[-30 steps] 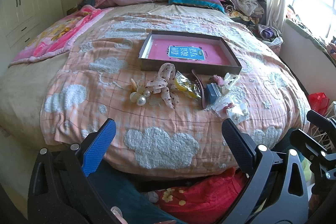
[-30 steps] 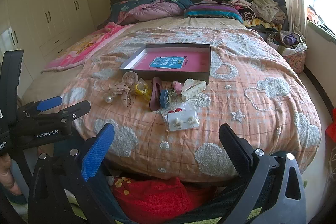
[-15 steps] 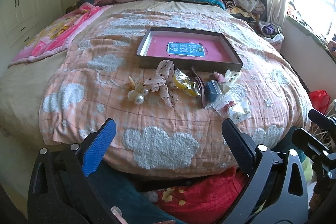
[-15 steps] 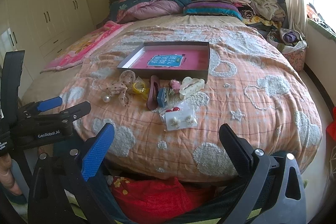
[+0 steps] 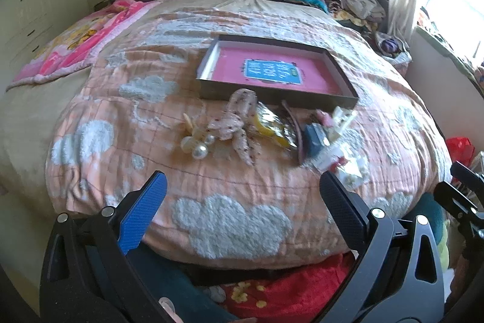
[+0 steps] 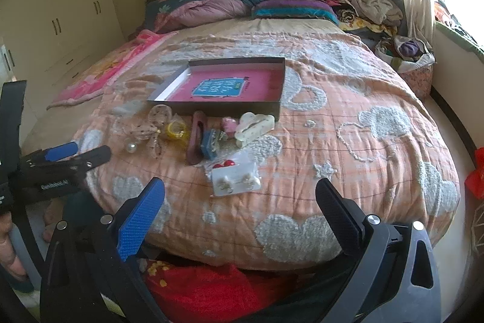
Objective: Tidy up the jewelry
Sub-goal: 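Grasp the pink polka-dot bow with the left tool while the right tool grasps the silver earring bag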
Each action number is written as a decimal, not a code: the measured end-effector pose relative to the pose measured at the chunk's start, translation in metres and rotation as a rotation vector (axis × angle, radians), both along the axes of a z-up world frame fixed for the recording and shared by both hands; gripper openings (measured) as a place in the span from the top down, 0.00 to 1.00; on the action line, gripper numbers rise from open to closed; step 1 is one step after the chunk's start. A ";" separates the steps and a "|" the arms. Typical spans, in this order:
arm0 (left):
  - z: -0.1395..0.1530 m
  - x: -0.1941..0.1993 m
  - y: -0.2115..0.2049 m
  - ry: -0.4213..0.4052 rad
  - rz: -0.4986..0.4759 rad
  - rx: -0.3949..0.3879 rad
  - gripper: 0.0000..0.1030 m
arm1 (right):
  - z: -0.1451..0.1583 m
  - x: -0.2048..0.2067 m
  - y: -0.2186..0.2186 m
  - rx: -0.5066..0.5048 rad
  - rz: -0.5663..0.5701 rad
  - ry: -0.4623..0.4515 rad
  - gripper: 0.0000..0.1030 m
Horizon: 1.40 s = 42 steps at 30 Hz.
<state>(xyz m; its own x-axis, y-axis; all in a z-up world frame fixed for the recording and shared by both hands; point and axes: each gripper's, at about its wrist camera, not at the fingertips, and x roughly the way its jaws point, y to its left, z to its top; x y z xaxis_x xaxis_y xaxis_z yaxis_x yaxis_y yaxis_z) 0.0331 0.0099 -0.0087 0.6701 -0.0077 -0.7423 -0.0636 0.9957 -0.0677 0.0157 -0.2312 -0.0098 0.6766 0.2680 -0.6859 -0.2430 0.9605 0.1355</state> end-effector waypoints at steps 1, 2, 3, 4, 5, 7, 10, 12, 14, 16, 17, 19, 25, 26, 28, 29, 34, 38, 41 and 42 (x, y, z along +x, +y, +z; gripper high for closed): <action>-0.001 0.003 0.005 0.006 0.011 -0.003 0.08 | -0.001 0.003 -0.001 -0.002 -0.001 0.003 0.04; -0.002 0.005 0.010 0.012 0.023 -0.009 0.08 | -0.002 0.006 -0.001 -0.003 -0.001 0.006 0.04; -0.003 0.007 0.016 0.015 0.035 -0.014 0.08 | -0.003 0.010 -0.001 -0.004 -0.001 0.007 0.04; -0.004 0.009 0.021 0.017 0.047 -0.016 0.08 | -0.004 0.014 0.000 -0.009 0.003 0.009 0.04; -0.005 0.011 0.027 0.022 0.064 -0.019 0.08 | -0.004 0.017 0.001 -0.014 0.008 0.011 0.04; -0.008 0.014 0.039 0.028 0.089 -0.027 0.08 | -0.006 0.025 0.005 -0.023 0.023 0.017 0.04; -0.011 0.018 0.055 0.034 0.110 -0.048 0.08 | -0.009 0.034 0.013 -0.028 0.053 0.027 0.04; -0.012 0.020 0.064 0.029 0.104 -0.079 0.08 | -0.013 0.041 0.020 -0.026 0.082 0.044 0.04; -0.012 0.022 0.071 0.016 0.092 -0.113 0.08 | -0.015 0.047 0.026 -0.020 0.104 0.056 0.04; -0.013 0.028 0.072 0.017 0.079 -0.118 0.08 | -0.019 0.053 0.033 -0.022 0.127 0.067 0.04; -0.014 0.033 0.072 0.022 0.063 -0.117 0.08 | -0.021 0.054 0.035 -0.018 0.133 0.073 0.04; -0.016 0.044 0.066 0.036 0.028 -0.104 0.08 | -0.027 0.058 0.039 -0.003 0.151 0.091 0.04; -0.031 0.084 0.044 0.085 -0.081 -0.072 0.19 | -0.054 0.064 0.037 -0.002 0.151 0.153 0.04; -0.035 0.093 0.041 0.099 -0.094 -0.058 0.21 | -0.058 0.065 0.035 -0.003 0.151 0.162 0.04; -0.044 0.108 0.036 0.126 -0.118 -0.036 0.26 | -0.070 0.069 0.032 -0.021 0.149 0.187 0.04; -0.047 0.113 0.034 0.138 -0.125 -0.031 0.31 | -0.076 0.070 0.031 -0.027 0.153 0.196 0.04; -0.059 0.129 0.030 0.181 -0.157 -0.014 0.46 | -0.099 0.083 0.028 -0.042 0.160 0.229 0.04; -0.062 0.134 0.030 0.195 -0.160 -0.023 0.78 | -0.110 0.093 0.031 -0.069 0.159 0.236 0.04; -0.062 0.137 0.031 0.200 -0.163 -0.039 0.89 | -0.113 0.096 0.034 -0.086 0.179 0.218 0.20; -0.061 0.138 0.029 0.199 -0.164 -0.034 0.91 | -0.113 0.098 0.034 -0.085 0.191 0.221 0.25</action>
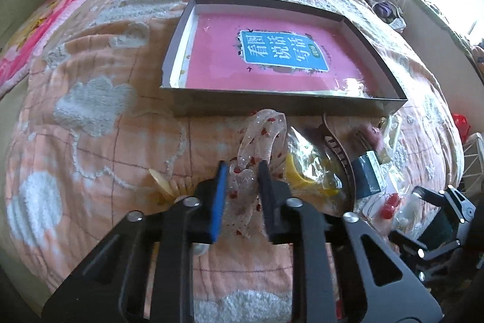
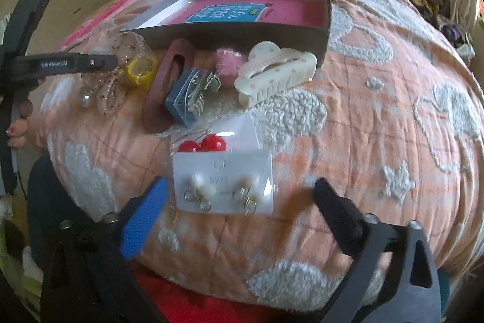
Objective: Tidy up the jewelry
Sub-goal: 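Grasp the pink polka-dot bow with the left tool while the right tool grasps the silver earring bag, then carry the bow into the box with the left tool while the right tool carries the earring bag there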
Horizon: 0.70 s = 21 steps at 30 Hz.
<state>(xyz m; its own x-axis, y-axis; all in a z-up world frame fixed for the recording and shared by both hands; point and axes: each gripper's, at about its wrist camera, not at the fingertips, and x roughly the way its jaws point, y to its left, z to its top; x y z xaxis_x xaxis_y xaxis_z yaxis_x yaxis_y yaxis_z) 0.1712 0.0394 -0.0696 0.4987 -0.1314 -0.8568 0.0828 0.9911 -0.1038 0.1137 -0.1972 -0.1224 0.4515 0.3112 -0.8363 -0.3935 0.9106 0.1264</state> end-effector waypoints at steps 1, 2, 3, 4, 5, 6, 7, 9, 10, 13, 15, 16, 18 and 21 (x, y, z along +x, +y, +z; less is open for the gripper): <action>0.001 0.001 -0.001 -0.002 -0.002 -0.004 0.93 | 0.001 0.000 -0.001 0.011 0.010 -0.002 0.33; 0.002 0.003 -0.002 -0.002 -0.004 -0.007 0.93 | 0.002 0.000 -0.003 0.013 0.010 -0.005 0.41; 0.004 0.005 -0.002 -0.005 -0.004 -0.007 0.95 | 0.003 0.001 -0.004 0.016 0.010 -0.007 0.47; 0.006 0.006 -0.003 -0.009 -0.004 -0.008 0.96 | 0.004 0.003 -0.009 0.029 0.007 -0.004 0.57; 0.008 0.007 -0.004 -0.013 -0.007 -0.009 0.96 | 0.005 0.004 -0.012 0.040 0.003 0.001 0.63; 0.010 0.009 -0.006 -0.018 -0.008 -0.008 0.96 | 0.005 0.007 -0.016 0.047 -0.005 0.006 0.66; 0.012 0.010 -0.007 -0.022 -0.008 -0.006 0.96 | 0.005 0.009 -0.023 0.051 -0.019 0.007 0.73; 0.018 0.013 -0.008 -0.034 -0.004 0.001 0.96 | 0.004 0.012 -0.031 0.058 -0.034 0.011 0.82; 0.020 0.015 -0.008 -0.039 0.000 0.003 0.96 | 0.002 0.014 -0.036 0.057 -0.042 0.013 0.91; 0.028 0.018 -0.007 -0.052 0.011 0.001 0.97 | -0.003 0.016 -0.050 0.092 -0.051 0.023 1.00; 0.032 0.019 -0.005 -0.058 0.022 -0.008 0.97 | -0.006 0.017 -0.056 0.124 -0.057 0.037 1.00; 0.033 0.019 -0.004 -0.060 0.026 -0.010 0.97 | -0.004 0.017 -0.060 0.155 -0.064 0.048 1.00; 0.037 0.017 -0.003 -0.070 0.033 -0.016 0.97 | 0.002 0.012 -0.065 0.216 -0.050 0.056 0.99; 0.044 0.012 -0.001 -0.087 0.041 -0.024 0.97 | 0.015 -0.005 -0.060 0.206 0.011 0.020 0.69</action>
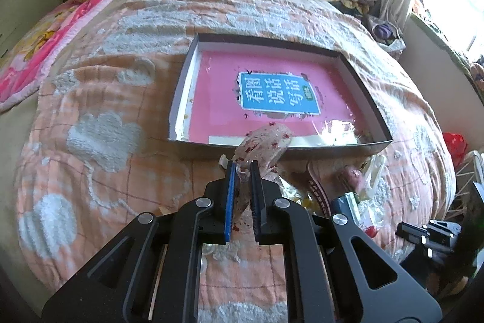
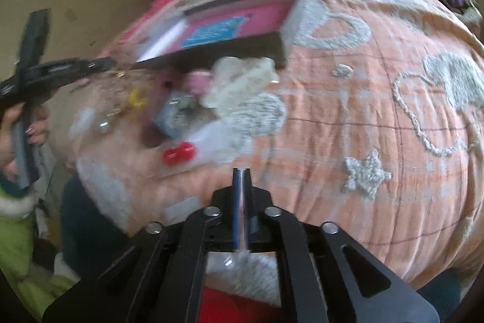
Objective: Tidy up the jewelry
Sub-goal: 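Carry the bow into the box with the left tool while the right tool carries the earring bag there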
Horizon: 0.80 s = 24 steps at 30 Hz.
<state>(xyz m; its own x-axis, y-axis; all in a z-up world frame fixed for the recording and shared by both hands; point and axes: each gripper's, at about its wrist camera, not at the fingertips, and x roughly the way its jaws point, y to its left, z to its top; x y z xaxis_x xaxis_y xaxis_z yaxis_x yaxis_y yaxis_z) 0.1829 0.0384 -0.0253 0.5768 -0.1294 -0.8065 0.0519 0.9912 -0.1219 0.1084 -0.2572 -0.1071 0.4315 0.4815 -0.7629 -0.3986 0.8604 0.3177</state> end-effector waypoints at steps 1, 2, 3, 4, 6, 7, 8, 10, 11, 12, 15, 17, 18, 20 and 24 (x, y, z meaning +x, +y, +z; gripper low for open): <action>0.002 -0.001 0.001 -0.005 0.001 -0.004 0.97 | 0.004 -0.008 0.003 -0.020 0.014 -0.019 0.41; 0.007 -0.003 0.002 -0.015 0.004 -0.009 0.97 | 0.006 -0.015 0.007 -0.039 0.025 -0.038 0.25; 0.010 -0.004 0.002 -0.023 0.005 -0.011 0.97 | 0.007 -0.022 0.011 -0.062 0.044 -0.058 0.25; 0.015 -0.006 0.002 -0.036 0.005 -0.011 0.97 | 0.007 -0.028 0.018 -0.086 0.078 -0.062 0.25; 0.023 -0.007 0.004 -0.052 0.009 -0.012 0.97 | 0.004 -0.035 0.029 -0.127 0.116 -0.071 0.25; 0.027 -0.007 0.004 -0.059 0.012 -0.011 0.97 | 0.001 -0.039 0.036 -0.150 0.142 -0.074 0.25; 0.029 -0.006 0.005 -0.063 0.013 -0.010 0.96 | -0.004 -0.041 0.042 -0.175 0.155 -0.074 0.26; 0.035 -0.005 0.007 -0.073 0.018 -0.010 0.97 | -0.015 -0.042 0.053 -0.243 0.175 -0.073 0.31; 0.038 -0.005 0.009 -0.080 0.021 -0.008 0.97 | -0.019 -0.043 0.056 -0.262 0.183 -0.069 0.50; 0.040 -0.005 0.010 -0.086 0.025 -0.007 0.97 | -0.024 -0.041 0.059 -0.292 0.183 -0.064 0.62; 0.049 -0.004 0.013 -0.105 0.030 -0.005 0.97 | -0.019 -0.038 0.052 -0.258 0.164 -0.063 0.61; 0.054 -0.002 0.014 -0.116 0.033 -0.004 0.97 | -0.011 -0.034 0.043 -0.250 0.133 -0.079 0.62; 0.057 0.001 0.015 -0.121 0.035 -0.005 0.96 | -0.006 -0.031 0.039 -0.237 0.117 -0.083 0.62; 0.061 0.005 0.017 -0.128 0.035 -0.009 0.97 | 0.007 -0.023 0.030 -0.198 0.085 -0.087 0.62; 0.069 0.014 0.017 -0.147 0.027 -0.020 0.97 | 0.039 -0.005 0.018 -0.158 0.032 -0.135 0.61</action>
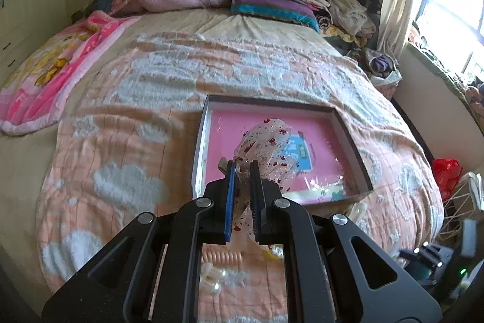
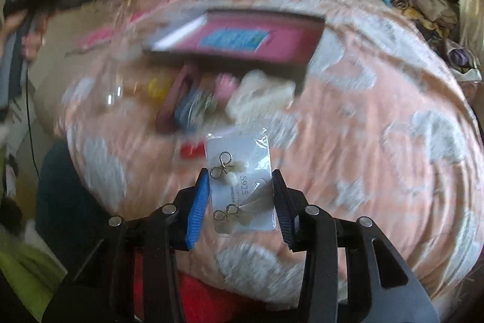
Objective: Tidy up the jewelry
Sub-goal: 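Carry the bow into the box with the left tool while the right tool carries the earring bag there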
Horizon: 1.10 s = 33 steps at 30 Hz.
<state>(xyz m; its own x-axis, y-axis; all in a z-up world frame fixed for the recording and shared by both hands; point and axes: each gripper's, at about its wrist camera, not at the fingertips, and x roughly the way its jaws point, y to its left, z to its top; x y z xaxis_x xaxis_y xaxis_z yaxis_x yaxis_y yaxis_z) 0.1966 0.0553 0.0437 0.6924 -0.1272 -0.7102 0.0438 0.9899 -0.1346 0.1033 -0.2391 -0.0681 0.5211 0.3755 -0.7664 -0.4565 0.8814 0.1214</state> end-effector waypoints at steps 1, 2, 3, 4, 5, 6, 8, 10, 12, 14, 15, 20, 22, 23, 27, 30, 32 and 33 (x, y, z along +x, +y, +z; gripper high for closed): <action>0.002 0.003 0.000 -0.005 -0.002 -0.004 0.97 | 0.011 0.005 -0.002 0.016 -0.011 -0.019 0.61; 0.004 0.004 -0.001 -0.009 -0.003 -0.005 0.97 | 0.020 0.010 -0.001 0.029 -0.019 -0.033 0.61; 0.005 0.007 -0.001 -0.015 -0.006 -0.007 0.97 | 0.027 0.014 -0.004 0.040 -0.025 -0.044 0.61; 0.007 0.009 -0.002 -0.022 -0.009 -0.011 0.97 | 0.035 0.019 -0.005 0.051 -0.031 -0.056 0.61; 0.009 0.011 -0.001 -0.027 -0.010 -0.014 0.97 | 0.044 0.026 -0.005 0.062 -0.039 -0.070 0.61; 0.010 0.015 -0.001 -0.028 -0.010 -0.017 0.97 | 0.053 0.032 -0.006 0.077 -0.044 -0.085 0.61; 0.011 0.022 -0.002 -0.028 -0.005 -0.016 0.97 | 0.068 0.044 -0.007 0.098 -0.057 -0.112 0.61; 0.012 0.026 -0.003 -0.033 -0.003 -0.019 0.97 | 0.083 0.057 -0.009 0.117 -0.065 -0.134 0.61; 0.014 0.031 -0.004 -0.041 -0.002 -0.037 0.96 | 0.095 0.068 -0.008 0.123 -0.070 -0.148 0.61; 0.013 0.038 -0.006 -0.044 -0.002 -0.044 0.96 | 0.104 0.078 -0.005 0.118 -0.078 -0.164 0.61; 0.011 0.042 -0.007 -0.042 -0.002 -0.048 0.96 | 0.107 0.082 -0.003 0.114 -0.081 -0.168 0.61; -0.001 0.062 -0.014 -0.027 -0.002 -0.048 0.97 | 0.114 0.109 0.005 0.126 -0.103 -0.162 0.61; -0.008 0.069 -0.016 -0.014 -0.001 -0.052 0.96 | 0.112 0.121 0.009 0.129 -0.110 -0.149 0.61; -0.013 0.073 -0.017 -0.004 0.000 -0.049 0.96 | 0.111 0.125 0.011 0.129 -0.111 -0.144 0.61; -0.030 0.083 -0.018 0.025 -0.001 -0.034 0.96 | 0.099 0.147 0.020 0.126 -0.119 -0.106 0.61; -0.042 0.089 -0.015 0.048 0.001 -0.030 0.96 | 0.087 0.160 0.026 0.127 -0.128 -0.074 0.61; -0.050 0.092 -0.012 0.063 0.007 -0.030 0.95 | 0.078 0.169 0.031 0.119 -0.128 -0.054 0.61; -0.054 0.094 -0.010 0.071 0.010 -0.032 0.94 | 0.074 0.172 0.032 0.112 -0.131 -0.046 0.61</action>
